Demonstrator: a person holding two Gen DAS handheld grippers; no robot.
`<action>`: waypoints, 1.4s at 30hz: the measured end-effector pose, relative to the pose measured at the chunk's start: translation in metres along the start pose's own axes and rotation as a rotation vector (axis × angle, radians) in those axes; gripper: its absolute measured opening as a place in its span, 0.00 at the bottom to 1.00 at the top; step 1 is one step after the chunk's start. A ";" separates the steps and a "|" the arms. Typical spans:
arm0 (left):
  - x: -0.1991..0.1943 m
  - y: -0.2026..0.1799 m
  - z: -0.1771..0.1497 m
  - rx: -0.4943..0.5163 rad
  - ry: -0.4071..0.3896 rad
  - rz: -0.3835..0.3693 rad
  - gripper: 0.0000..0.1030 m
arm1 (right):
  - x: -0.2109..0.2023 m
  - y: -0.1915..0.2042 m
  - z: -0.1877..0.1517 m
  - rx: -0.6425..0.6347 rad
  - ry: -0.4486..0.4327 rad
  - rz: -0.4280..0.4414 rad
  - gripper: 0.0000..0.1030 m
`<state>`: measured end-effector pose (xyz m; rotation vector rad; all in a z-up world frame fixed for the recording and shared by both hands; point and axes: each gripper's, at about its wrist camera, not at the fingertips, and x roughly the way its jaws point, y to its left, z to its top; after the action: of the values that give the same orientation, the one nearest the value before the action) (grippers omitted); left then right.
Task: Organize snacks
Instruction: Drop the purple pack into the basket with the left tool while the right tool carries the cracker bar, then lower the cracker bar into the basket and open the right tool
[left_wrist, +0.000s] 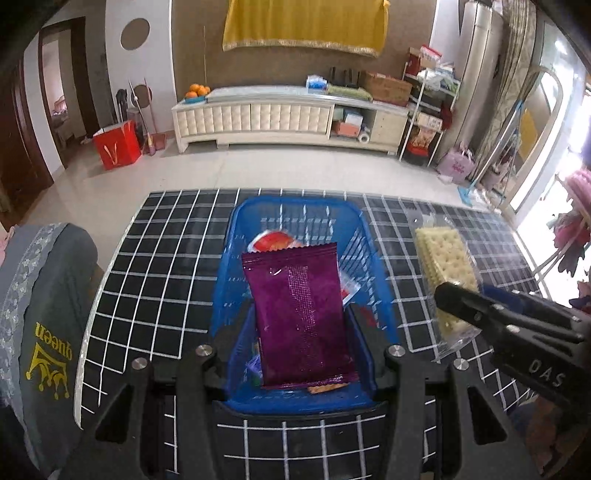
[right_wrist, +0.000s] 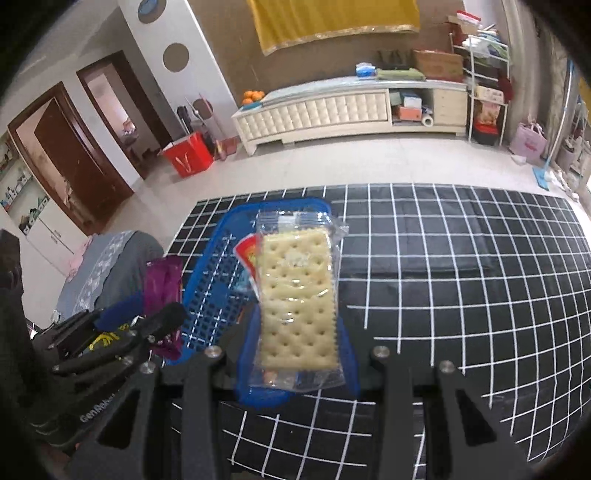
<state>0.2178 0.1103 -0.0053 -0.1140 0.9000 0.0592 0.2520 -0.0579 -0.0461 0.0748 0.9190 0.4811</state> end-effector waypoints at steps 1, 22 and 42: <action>0.007 0.005 -0.003 -0.005 0.016 -0.004 0.45 | 0.004 0.001 -0.002 -0.003 0.010 -0.005 0.43; 0.057 0.015 -0.024 -0.007 0.126 -0.068 0.68 | 0.040 0.015 -0.016 -0.023 0.092 -0.061 0.43; 0.002 0.080 -0.025 -0.067 0.013 -0.018 0.68 | 0.056 0.081 -0.019 -0.127 0.126 0.007 0.43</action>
<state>0.1915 0.1863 -0.0287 -0.1852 0.9099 0.0721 0.2365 0.0356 -0.0781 -0.0680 1.0094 0.5541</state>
